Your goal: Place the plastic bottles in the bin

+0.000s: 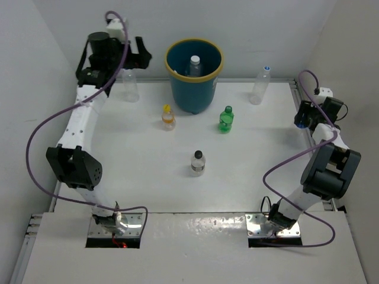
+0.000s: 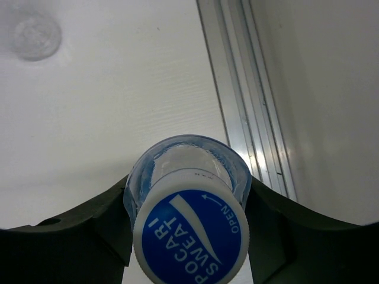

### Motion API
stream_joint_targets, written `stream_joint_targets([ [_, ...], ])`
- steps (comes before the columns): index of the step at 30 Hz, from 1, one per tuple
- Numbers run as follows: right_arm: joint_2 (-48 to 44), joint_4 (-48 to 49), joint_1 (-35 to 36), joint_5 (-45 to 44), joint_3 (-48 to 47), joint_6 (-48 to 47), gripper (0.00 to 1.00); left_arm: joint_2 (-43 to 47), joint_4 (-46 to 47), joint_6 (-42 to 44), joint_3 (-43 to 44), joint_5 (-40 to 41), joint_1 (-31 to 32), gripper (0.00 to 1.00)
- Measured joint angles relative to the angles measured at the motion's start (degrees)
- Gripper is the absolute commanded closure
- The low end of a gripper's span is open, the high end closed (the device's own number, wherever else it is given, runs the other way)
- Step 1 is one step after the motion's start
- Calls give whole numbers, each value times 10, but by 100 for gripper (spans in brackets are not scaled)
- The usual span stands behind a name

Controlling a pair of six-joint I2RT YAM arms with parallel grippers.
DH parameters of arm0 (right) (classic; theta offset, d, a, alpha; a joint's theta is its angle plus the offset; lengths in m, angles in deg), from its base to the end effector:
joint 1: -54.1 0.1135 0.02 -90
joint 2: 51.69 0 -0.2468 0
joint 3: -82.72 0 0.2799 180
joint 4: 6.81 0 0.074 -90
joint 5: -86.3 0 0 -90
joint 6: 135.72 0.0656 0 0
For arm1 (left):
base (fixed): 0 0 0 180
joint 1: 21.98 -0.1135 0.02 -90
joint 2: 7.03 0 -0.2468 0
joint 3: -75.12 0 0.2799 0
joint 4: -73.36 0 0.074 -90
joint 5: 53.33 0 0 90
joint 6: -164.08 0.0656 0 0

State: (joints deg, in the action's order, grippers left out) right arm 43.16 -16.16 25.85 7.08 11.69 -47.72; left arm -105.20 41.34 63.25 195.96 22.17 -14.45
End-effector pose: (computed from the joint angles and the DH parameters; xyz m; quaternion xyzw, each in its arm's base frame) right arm 0.3694 -0.1846 0.1706 0.1553 0.8629 -0.0439 0.4789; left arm 0.4430 -0.0751 0.4433 0.0599 0.7583 -0.1974 0.6184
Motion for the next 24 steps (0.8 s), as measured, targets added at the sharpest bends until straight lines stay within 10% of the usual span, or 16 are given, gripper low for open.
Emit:
stream_joint_targets([
  [10, -74, -111, 53, 118, -225, 109, 97, 48, -2, -29, -75, -15, -189, 6],
  [17, -6, -77, 215, 158, -542, 192, 100, 13, -4, -1, -85, -85, -204, 8],
  [24, 139, -61, 367, 109, -647, 170, 100, -28, -7, 30, -89, -113, -195, 8],
])
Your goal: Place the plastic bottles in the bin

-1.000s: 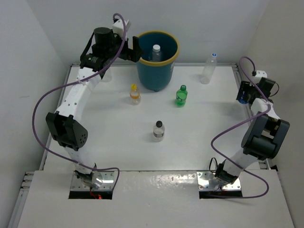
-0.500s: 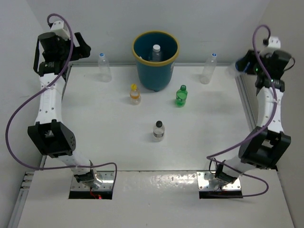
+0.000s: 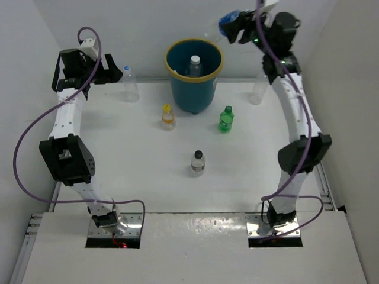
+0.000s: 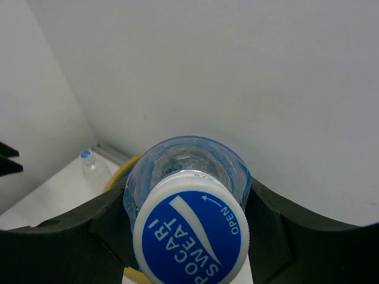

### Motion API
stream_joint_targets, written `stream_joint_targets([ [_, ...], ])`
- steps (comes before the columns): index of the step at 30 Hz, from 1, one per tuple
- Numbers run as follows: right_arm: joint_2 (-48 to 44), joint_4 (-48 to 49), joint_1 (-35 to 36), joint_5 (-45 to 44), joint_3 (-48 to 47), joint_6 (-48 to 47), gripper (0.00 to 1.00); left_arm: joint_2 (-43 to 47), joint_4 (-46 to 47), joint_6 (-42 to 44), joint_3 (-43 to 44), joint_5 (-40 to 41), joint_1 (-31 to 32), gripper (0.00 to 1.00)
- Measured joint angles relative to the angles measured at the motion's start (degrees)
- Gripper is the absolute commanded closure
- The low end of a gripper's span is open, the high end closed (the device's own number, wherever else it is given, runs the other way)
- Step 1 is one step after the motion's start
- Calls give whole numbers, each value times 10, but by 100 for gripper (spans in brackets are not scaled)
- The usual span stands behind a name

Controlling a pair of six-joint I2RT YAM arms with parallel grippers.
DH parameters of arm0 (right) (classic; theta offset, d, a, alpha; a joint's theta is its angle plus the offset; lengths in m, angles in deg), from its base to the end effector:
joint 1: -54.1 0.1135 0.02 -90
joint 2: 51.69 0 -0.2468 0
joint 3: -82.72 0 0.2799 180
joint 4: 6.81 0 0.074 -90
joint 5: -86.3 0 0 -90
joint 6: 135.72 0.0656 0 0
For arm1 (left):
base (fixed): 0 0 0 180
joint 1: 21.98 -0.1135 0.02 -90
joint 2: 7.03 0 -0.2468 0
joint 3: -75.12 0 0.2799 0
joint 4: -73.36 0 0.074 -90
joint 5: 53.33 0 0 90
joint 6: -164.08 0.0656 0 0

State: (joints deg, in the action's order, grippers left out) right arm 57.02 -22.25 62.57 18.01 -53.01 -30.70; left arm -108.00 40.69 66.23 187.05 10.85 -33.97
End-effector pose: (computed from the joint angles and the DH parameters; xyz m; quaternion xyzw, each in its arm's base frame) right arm 0.4719 0.0948 0.5015 -0.1102 0.6282 0.2715 0.7208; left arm 0.4612 0.0687 0.3598 -0.0154 0.8162 -0.1650 0.5534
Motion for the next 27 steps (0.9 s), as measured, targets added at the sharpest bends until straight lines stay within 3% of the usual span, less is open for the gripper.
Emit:
stream_joint_targets([
  [5, 85, -17, 68, -57, 15, -46, 100, 0, 14, 21, -18, 3, 14, 7],
  [11, 107, -23, 91, -130, 47, -112, 100, 0, 40, 32, -47, 10, 23, 1],
  [13, 107, -19, 96, -147, 47, -135, 79, 0, 46, 33, -49, 14, 23, 1],
  [14, 107, -19, 97, -159, 46, -146, 52, 0, 51, 34, -49, 16, 24, 1],
  [15, 108, -19, 97, -163, 46, -150, 52, -1, 57, 35, -49, 17, 24, 1],
  [16, 109, -20, 98, -171, 45, -154, 28, -4, 65, 36, -48, 18, 26, 1],
  [17, 110, -21, 99, -176, 45, -156, 14, -10, 77, 37, -47, 18, 26, 1],
  [19, 111, -26, 101, -182, 45, -160, 9, -28, 85, 39, -37, 18, 30, 1],
  [27, 101, -68, 104, -163, 46, -118, 7, -146, 145, 45, 11, 53, 60, 1],
])
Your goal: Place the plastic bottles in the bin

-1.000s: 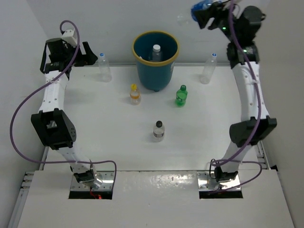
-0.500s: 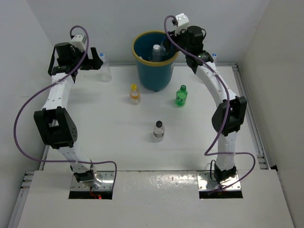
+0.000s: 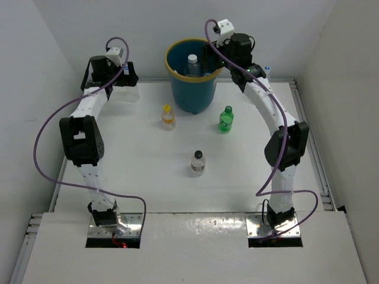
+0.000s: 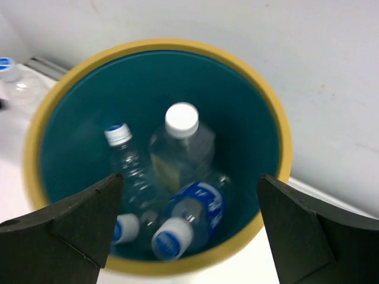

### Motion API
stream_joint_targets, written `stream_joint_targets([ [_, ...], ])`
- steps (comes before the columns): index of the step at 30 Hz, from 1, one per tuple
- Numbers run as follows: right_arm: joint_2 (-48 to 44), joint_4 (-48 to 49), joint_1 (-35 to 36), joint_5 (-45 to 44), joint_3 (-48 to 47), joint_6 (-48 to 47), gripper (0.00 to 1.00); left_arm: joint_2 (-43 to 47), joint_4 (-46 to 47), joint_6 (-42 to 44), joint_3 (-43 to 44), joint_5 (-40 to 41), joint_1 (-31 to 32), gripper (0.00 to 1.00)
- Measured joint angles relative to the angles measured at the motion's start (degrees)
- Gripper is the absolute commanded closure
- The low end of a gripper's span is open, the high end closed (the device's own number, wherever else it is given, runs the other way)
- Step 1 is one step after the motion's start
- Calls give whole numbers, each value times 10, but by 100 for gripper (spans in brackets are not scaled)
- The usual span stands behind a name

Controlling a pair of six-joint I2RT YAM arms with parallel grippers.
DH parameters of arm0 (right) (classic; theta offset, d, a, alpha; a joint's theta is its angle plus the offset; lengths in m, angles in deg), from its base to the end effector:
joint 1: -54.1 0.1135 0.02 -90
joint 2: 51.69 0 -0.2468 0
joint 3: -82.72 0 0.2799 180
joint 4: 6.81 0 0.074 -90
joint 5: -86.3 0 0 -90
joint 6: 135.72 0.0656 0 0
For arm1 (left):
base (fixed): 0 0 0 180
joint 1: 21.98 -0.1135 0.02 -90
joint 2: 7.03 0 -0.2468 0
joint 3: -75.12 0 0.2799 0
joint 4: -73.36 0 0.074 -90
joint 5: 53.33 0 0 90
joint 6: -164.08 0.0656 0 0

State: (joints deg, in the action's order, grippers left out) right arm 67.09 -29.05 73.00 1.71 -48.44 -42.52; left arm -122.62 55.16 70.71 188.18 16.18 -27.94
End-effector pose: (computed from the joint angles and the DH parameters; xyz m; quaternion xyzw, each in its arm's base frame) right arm 0.5178 0.1838 0.3660 -0.1345 0.7531 0.1587 0.6242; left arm 0.5324 0.0325 0.2758 0.0349 0.8152 -0.1337 0.5624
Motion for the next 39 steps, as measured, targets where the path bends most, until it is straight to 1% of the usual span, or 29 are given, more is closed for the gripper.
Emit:
stream_joint_targets([
  [4, -51, -29, -12, 28, 24, 31, 6, -43, 26, 10, 5, 54, 17, 1],
  [8, -125, -49, -49, 49, 54, 50, 6, -84, 50, 23, 28, 102, 26, 1],
  [11, -177, -53, -85, 57, 86, 57, 6, -110, 68, 29, 47, 119, 29, 7],
  [12, -192, -55, -97, 58, 100, 59, 6, -117, 74, 31, 50, 123, 29, 13],
  [14, -209, -57, -120, 59, 121, 60, 7, -129, 88, 31, 53, 130, 29, 20],
  [15, -214, -57, -132, 60, 133, 61, 7, -134, 93, 30, 53, 132, 29, 29],
  [17, -219, -61, -151, 62, 154, 61, 9, -139, 104, 28, 53, 136, 29, 39],
  [18, -221, -62, -164, 64, 171, 61, 9, -139, 107, 28, 53, 137, 29, 50],
  [21, -228, -66, -193, 69, 222, 61, 10, -139, 123, 23, 53, 132, 27, 70],
  [22, -231, -69, -205, 71, 240, 61, 10, -138, 127, 16, 53, 126, 27, 78],
  [23, -233, -69, -218, 73, 255, 61, 10, -136, 127, 7, 53, 116, 26, 81],
  [24, -235, -70, -231, 75, 268, 63, 10, -132, 127, -5, 53, 105, 25, 87],
  [27, -242, -67, -271, 80, 296, 65, 10, -99, 116, -35, 55, 76, 26, 93],
  [29, -248, -63, -295, 82, 309, 68, 10, -65, 109, -49, 68, 60, 28, 93],
  [33, -251, -51, -317, 86, 317, 75, 9, 0, 102, -66, 148, 33, 42, 96],
  [37, -251, -32, -321, 87, 321, 88, 9, 74, 113, -62, 203, 14, 88, 97],
  [39, -251, -1, -323, 88, 332, 92, 6, 95, 117, -56, 224, 5, 117, 97],
])
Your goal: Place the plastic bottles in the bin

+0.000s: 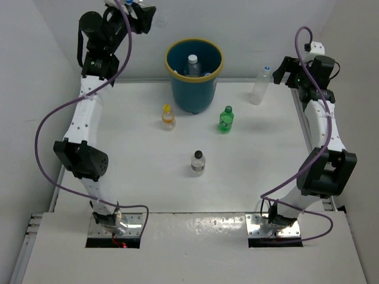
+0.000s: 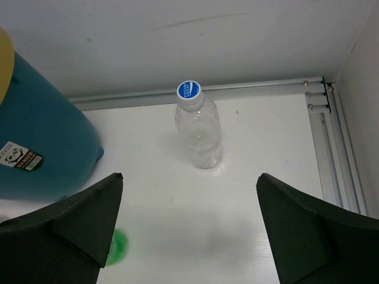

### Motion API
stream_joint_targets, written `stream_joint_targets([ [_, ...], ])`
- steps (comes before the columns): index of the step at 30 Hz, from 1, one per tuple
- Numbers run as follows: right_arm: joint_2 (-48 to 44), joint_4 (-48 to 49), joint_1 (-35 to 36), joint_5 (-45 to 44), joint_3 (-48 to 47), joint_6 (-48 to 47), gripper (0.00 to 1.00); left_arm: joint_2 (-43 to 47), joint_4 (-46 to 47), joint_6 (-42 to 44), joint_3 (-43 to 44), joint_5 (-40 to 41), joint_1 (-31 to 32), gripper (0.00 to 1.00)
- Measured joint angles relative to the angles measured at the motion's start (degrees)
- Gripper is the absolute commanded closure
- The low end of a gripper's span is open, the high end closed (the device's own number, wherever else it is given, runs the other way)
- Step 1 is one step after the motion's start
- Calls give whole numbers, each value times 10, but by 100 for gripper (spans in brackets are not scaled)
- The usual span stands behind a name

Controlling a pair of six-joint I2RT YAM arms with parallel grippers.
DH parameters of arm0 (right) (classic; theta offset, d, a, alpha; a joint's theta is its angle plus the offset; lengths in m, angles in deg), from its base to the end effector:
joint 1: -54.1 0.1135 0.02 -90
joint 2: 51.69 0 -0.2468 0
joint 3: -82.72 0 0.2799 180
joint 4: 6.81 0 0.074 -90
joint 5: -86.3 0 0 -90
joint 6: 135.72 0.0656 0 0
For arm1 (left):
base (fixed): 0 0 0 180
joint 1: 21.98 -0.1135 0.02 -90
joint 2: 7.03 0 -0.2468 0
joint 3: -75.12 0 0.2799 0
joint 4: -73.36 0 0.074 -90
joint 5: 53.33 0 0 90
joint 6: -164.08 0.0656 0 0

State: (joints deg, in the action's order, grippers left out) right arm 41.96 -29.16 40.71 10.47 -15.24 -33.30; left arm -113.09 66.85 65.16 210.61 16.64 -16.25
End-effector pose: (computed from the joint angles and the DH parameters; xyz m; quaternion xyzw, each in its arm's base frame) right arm 0.4373 -0.0876 0.3382 0.1087 0.7989 0.0949 0.5838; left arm 0.4525 -0.0680 0.5410 0.1297 0.5479 -0.2000 0.8019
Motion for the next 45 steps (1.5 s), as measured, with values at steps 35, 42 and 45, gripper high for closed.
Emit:
stream_joint_targets([
  [35, 197, 252, 32, -19, 9, -40, 3, -63, -192, 122, -28, 64, 145, 0],
  [42, 273, 300, 55, -14, -40, -38, 0, 13, -182, 82, -61, 54, 140, 0],
  [45, 312, 313, 63, -16, -80, -38, 0, 33, -180, 71, -73, 50, 138, 0],
])
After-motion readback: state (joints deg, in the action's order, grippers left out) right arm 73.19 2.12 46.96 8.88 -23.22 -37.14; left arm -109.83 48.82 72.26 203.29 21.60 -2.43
